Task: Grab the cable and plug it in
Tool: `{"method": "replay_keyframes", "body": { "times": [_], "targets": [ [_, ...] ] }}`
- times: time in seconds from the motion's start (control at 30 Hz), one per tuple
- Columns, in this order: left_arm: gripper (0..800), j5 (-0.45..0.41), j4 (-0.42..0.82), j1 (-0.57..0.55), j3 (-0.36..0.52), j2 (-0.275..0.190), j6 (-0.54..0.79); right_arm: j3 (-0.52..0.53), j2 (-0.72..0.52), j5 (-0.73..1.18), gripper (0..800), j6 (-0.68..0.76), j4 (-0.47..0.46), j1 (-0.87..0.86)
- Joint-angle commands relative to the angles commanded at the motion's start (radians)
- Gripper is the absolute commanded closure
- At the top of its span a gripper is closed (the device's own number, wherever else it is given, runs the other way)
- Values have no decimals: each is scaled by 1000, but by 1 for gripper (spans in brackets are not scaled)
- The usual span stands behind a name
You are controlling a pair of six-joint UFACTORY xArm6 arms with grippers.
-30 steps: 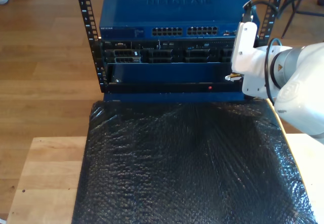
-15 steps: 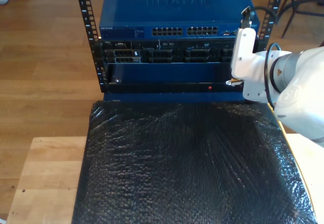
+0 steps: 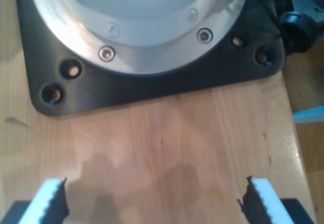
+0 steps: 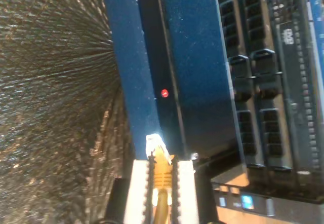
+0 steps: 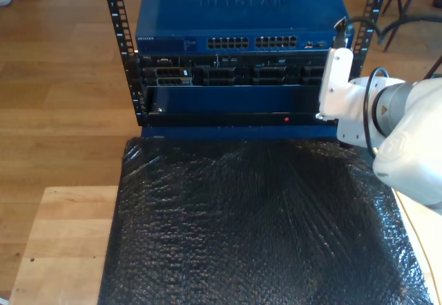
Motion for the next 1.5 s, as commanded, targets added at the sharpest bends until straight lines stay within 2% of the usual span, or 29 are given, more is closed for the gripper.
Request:
{"method": "replay_keyframes", "body": {
  "times": [0.47,0.83,1.03,1.23,1.5],
  "targets": [
    [0,0,0,0,0,0,0,-9,35,-123,799,0,5,25],
    [0,0,0,0,0,0,0,-103,181,-227,799,-2,-3,78],
    [0,0,0,0,0,0,0,-74,193,-250,799,-3,-5,80],
    [0,0,0,0,0,0,0,-54,224,-358,798,-5,-6,80],
    [0,0,0,0,0,0,0,-58,229,-361,799,-5,-6,75]
  ]
}}
